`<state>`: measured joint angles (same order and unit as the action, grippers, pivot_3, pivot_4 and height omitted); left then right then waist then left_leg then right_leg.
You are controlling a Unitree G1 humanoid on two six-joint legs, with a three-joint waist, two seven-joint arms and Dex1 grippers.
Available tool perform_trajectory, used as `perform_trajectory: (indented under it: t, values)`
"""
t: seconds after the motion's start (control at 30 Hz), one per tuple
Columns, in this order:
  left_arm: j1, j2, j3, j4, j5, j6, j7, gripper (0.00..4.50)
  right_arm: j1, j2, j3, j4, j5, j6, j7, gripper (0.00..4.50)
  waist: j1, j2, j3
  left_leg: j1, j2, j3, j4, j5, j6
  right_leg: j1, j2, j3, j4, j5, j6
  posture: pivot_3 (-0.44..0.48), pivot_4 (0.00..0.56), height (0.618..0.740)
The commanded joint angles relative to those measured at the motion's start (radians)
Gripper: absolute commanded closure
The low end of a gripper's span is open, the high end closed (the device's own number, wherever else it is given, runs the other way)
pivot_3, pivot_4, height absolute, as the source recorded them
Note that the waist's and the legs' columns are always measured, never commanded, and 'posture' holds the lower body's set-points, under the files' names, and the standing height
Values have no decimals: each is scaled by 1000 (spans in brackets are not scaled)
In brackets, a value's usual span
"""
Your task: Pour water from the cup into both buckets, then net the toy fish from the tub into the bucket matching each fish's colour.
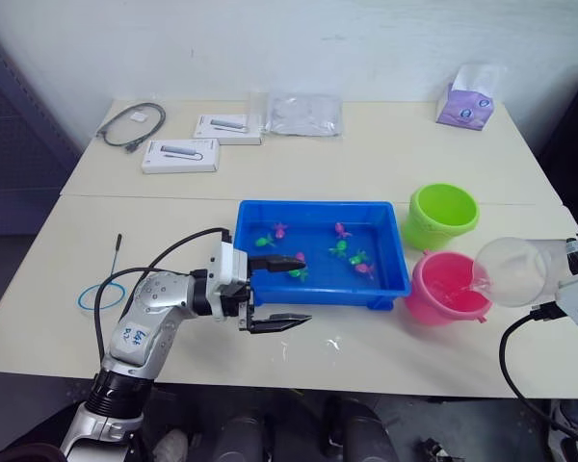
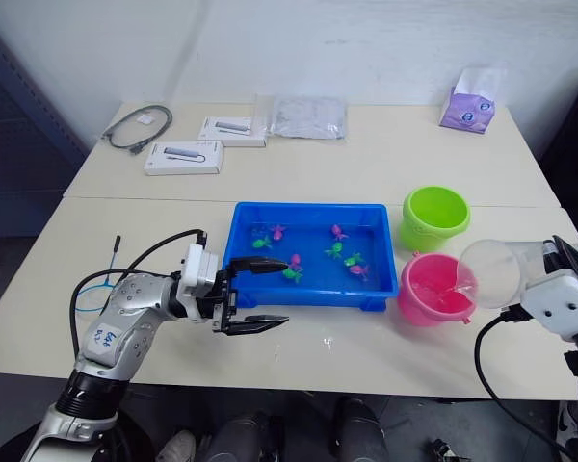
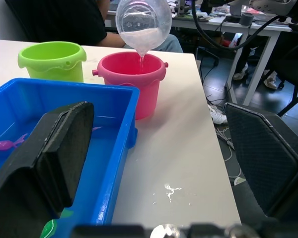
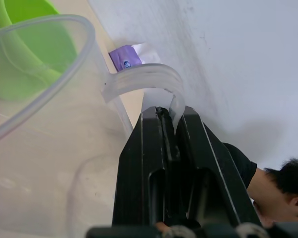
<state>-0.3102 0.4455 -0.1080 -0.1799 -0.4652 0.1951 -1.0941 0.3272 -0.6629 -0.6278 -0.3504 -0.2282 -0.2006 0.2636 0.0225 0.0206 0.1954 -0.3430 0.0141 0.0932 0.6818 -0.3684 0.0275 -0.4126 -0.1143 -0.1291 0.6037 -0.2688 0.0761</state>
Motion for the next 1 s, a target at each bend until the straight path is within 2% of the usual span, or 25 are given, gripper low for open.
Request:
perform_trajectory:
  t: [0.03,0.6,0.83,1.0]
  values:
    - [-13,-6,-3,-3,0,-21,-2,0,-3,6,-31,-12,-10,-42,-27,4437,0,0,0,0,0,0,0,0,0,0,0,0,0,0,0,0,150,740]
    - [-24,-17,-7,22,1,-48,3,0,-11,6,-34,20,-48,-102,-51,4437,-1,0,0,1,0,0,0,0,0,0,0,1,1,0,0,0,150,740]
    - [-17,-12,-1,21,3,-54,7,0,-35,49,-33,33,85,-52,-27,4437,-1,-1,-1,1,0,1,0,0,0,0,0,1,1,0,0,0,150,740]
    - [-10,-3,7,16,1,-54,11,0,-86,113,-62,1,259,106,-22,4437,-1,-1,-1,2,0,1,0,0,0,0,0,1,2,0,0,0,150,740]
